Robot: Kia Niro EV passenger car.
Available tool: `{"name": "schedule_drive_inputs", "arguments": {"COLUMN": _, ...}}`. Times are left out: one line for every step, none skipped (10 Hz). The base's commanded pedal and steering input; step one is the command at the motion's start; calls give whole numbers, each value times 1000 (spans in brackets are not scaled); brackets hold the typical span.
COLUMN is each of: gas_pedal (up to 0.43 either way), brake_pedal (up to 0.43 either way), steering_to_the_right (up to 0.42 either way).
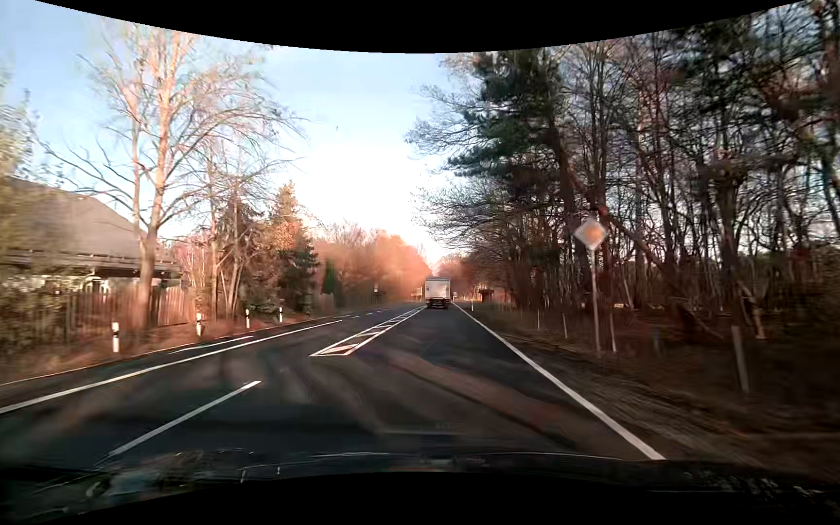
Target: Follow the waypoints while adhering to traffic rules and regulations
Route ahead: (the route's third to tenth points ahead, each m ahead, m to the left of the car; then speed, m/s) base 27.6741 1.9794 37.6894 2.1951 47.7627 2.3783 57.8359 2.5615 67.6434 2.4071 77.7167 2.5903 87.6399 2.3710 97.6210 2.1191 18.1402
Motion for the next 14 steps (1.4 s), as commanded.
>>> {"name": "schedule_drive_inputs", "arguments": {"gas_pedal": 169, "brake_pedal": 0, "steering_to_the_right": -3}}
{"name": "schedule_drive_inputs", "arguments": {"gas_pedal": 169, "brake_pedal": 0, "steering_to_the_right": -3}}
{"name": "schedule_drive_inputs", "arguments": {"gas_pedal": 169, "brake_pedal": 0, "steering_to_the_right": -3}}
{"name": "schedule_drive_inputs", "arguments": {"gas_pedal": 177, "brake_pedal": 0, "steering_to_the_right": -3}}
{"name": "schedule_drive_inputs", "arguments": {"gas_pedal": 177, "brake_pedal": 0, "steering_to_the_right": -3}}
{"name": "schedule_drive_inputs", "arguments": {"gas_pedal": 189, "brake_pedal": 0, "steering_to_the_right": -3}}
{"name": "schedule_drive_inputs", "arguments": {"gas_pedal": 189, "brake_pedal": 0, "steering_to_the_right": -3}}
{"name": "schedule_drive_inputs", "arguments": {"gas_pedal": 189, "brake_pedal": 0, "steering_to_the_right": -2}}
{"name": "schedule_drive_inputs", "arguments": {"gas_pedal": 189, "brake_pedal": 0, "steering_to_the_right": -1}}
{"name": "schedule_drive_inputs", "arguments": {"gas_pedal": 177, "brake_pedal": 0, "steering_to_the_right": -1}}
{"name": "schedule_drive_inputs", "arguments": {"gas_pedal": 177, "brake_pedal": 0, "steering_to_the_right": -1}}
{"name": "schedule_drive_inputs", "arguments": {"gas_pedal": 169, "brake_pedal": 0, "steering_to_the_right": -1}}
{"name": "schedule_drive_inputs", "arguments": {"gas_pedal": 157, "brake_pedal": 0, "steering_to_the_right": -1}}
{"name": "schedule_drive_inputs", "arguments": {"gas_pedal": 157, "brake_pedal": 0, "steering_to_the_right": -1}}
